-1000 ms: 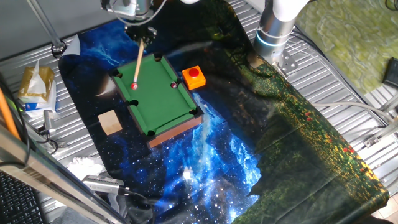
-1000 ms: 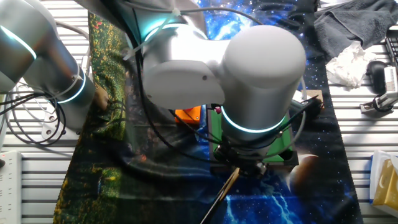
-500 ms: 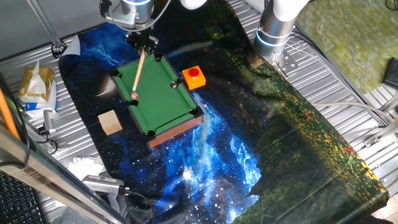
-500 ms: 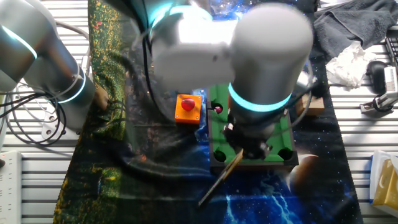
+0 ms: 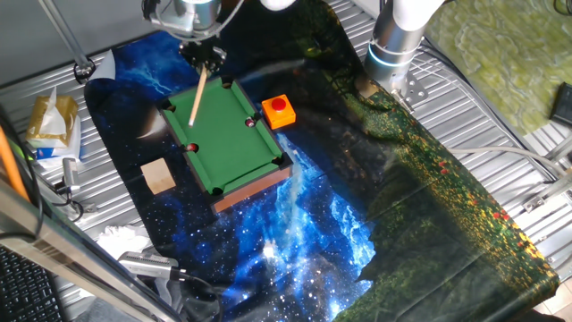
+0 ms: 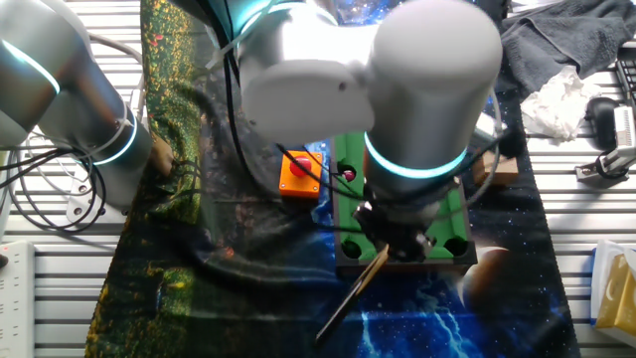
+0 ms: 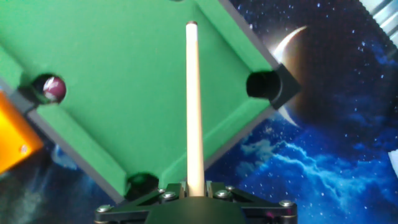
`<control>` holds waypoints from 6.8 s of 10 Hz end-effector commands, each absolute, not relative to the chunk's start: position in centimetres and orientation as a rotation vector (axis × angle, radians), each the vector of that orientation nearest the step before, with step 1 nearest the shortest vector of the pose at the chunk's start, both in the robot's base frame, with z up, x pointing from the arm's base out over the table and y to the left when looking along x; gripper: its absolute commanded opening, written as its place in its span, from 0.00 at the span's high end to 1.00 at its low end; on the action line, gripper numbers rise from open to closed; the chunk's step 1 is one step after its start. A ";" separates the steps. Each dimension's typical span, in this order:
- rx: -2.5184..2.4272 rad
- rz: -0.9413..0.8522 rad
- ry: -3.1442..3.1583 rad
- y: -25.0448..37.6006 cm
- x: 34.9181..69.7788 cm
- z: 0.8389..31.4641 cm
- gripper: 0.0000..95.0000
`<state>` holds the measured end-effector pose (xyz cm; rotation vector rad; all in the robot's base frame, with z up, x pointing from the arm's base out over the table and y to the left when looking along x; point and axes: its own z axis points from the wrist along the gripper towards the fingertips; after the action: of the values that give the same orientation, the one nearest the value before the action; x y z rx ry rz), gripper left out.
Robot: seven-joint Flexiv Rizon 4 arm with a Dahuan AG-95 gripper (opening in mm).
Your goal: Hit the pool ball
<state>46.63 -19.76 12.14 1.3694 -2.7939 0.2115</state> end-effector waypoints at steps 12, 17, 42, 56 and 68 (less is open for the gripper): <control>0.990 0.163 -2.990 -20.2 46.3 14.8 1.00; 0.690 0.105 -3.116 -19.4 45.7 18.5 1.00; 0.553 0.018 -3.236 -18.8 44.9 20.9 1.00; 0.549 -0.045 -3.262 -18.6 44.8 21.1 1.00; 0.493 -0.058 -3.270 -18.5 44.8 21.1 1.00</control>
<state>44.89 -18.58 21.09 0.5292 -3.2600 -0.0454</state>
